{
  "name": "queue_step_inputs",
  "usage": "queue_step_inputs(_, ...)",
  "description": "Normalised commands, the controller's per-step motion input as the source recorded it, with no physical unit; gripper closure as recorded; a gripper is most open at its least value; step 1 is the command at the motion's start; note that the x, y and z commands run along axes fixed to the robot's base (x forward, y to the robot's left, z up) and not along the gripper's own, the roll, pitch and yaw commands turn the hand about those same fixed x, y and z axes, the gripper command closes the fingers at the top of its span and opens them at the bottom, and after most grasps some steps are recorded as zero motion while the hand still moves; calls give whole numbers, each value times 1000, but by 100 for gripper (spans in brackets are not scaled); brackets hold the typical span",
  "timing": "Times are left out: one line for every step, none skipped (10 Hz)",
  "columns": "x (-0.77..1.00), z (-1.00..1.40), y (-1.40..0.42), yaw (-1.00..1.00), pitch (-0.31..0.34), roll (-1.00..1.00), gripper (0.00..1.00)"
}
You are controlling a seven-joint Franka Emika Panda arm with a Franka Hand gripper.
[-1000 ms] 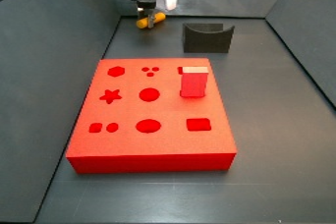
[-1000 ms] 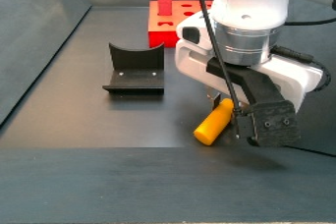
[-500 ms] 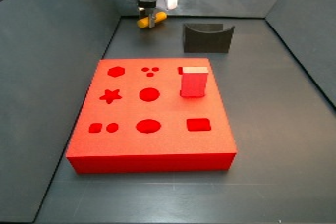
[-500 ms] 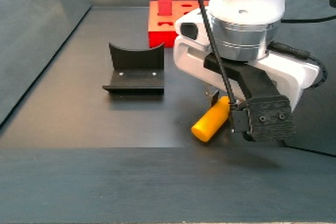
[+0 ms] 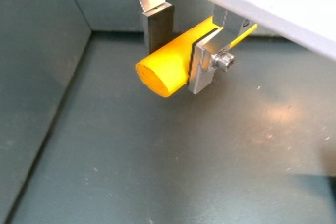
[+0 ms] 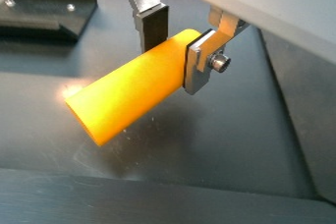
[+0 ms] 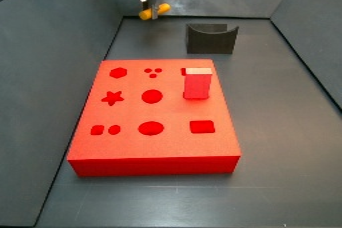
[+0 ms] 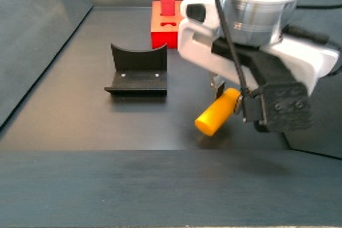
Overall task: Pick up the oval object. Move up. Place the oval object on the fixture. Regrasp the oval object. Move to above the board. Insert the oval object.
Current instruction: Move up, then place the oval object on the fixture.
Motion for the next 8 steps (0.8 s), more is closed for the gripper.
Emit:
queue_step_inputs(-12, 369, -3, -3, 120, 72, 100)
queue_step_inputs(-11, 271, -6, 2, 133, 88, 100)
queue_step_inputs(-15, 174, -11, 7, 143, 103, 100)
queue_step_inputs(0, 1000, 0, 0, 0, 0, 100)
queue_step_inputs(-6, 1000, 2, -1, 5, -8, 100)
queue_step_inputs(-12, 1000, 3, -4, 20, -1, 100)
queue_step_inputs(-22, 1000, 0, -14, 56, 28, 100)
queue_step_inputs(-24, 1000, 1, -15, 78, 46, 100)
